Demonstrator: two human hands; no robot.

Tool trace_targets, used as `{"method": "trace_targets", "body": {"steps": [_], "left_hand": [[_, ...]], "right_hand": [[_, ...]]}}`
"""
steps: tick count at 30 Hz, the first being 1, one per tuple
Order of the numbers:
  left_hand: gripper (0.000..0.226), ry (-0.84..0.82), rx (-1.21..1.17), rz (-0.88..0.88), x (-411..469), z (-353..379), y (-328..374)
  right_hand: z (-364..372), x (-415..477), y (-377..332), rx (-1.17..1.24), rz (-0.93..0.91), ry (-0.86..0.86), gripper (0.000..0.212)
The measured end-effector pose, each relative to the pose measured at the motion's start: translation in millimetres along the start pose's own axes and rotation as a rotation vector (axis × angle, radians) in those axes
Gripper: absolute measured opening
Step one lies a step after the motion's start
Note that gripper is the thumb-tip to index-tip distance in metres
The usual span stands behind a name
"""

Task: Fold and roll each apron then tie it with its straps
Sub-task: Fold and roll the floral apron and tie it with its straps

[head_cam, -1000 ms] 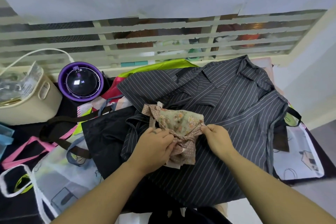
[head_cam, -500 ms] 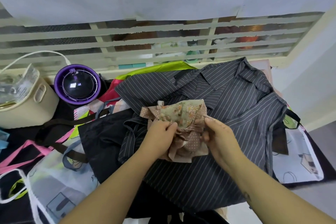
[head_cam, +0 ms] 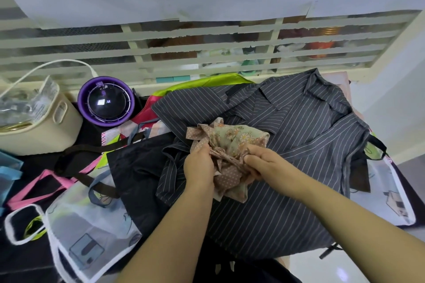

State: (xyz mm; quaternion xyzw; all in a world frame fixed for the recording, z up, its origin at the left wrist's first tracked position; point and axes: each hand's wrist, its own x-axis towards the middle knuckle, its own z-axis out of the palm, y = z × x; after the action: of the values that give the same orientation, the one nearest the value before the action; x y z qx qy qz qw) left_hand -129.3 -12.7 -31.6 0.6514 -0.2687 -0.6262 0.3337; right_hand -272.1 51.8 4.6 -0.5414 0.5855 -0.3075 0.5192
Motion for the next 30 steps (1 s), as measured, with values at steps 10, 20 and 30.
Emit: {"method": "trace_targets", "body": {"steps": [10, 20, 30], "left_hand": [[0.04, -0.186, 0.491, 0.456, 1, -16, 6], [0.038, -0.414, 0.581, 0.498, 8, -3, -13], [0.034, -0.11, -0.001, -0.061, 30, 7, -22]], "right_hand": [[5, -1, 20, -0.187, 0.015, 0.038, 0.021], [15, 14, 49, 0.007, 0.153, 0.114, 0.026], [9, 11, 58, -0.063, 0.108, 0.123, 0.029]]}}
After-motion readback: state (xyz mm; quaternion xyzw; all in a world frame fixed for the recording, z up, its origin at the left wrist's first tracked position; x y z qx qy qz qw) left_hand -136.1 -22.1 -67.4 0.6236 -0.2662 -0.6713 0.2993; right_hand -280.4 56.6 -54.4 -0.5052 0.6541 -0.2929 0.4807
